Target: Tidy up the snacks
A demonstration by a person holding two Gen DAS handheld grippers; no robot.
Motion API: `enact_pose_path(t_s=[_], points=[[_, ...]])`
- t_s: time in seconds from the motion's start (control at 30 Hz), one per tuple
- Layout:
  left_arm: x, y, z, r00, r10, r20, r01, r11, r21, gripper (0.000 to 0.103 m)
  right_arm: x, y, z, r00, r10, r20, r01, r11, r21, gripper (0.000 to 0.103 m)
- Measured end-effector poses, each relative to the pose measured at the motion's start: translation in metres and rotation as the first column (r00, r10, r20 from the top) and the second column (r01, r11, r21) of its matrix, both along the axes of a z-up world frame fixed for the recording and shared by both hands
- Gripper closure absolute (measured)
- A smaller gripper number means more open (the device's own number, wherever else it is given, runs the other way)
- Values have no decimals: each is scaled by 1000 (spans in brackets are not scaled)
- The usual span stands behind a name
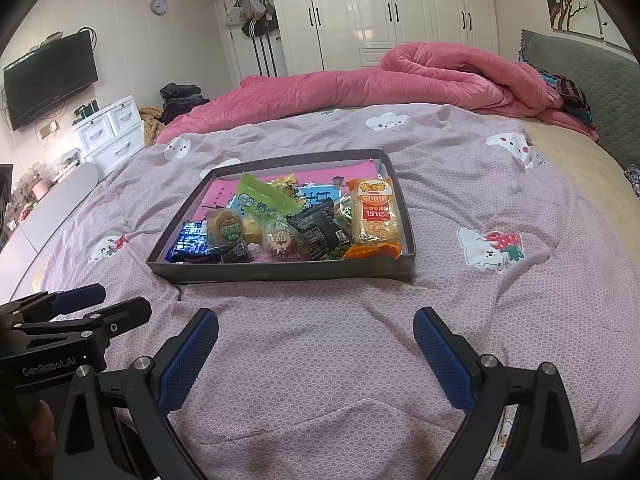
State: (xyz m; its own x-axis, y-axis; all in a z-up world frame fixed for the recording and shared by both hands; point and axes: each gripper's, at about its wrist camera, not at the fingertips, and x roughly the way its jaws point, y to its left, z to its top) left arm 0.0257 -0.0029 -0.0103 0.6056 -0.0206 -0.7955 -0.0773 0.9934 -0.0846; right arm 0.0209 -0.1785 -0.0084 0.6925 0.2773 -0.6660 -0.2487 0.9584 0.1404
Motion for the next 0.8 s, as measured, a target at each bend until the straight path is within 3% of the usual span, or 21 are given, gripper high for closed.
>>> enact_pose_path(t_s=[0.8], points=[[1,0,2,1000,-7,3,7,1000,7,24,2,-3,-3,1000,-9,-8,9,1000,-4,2]])
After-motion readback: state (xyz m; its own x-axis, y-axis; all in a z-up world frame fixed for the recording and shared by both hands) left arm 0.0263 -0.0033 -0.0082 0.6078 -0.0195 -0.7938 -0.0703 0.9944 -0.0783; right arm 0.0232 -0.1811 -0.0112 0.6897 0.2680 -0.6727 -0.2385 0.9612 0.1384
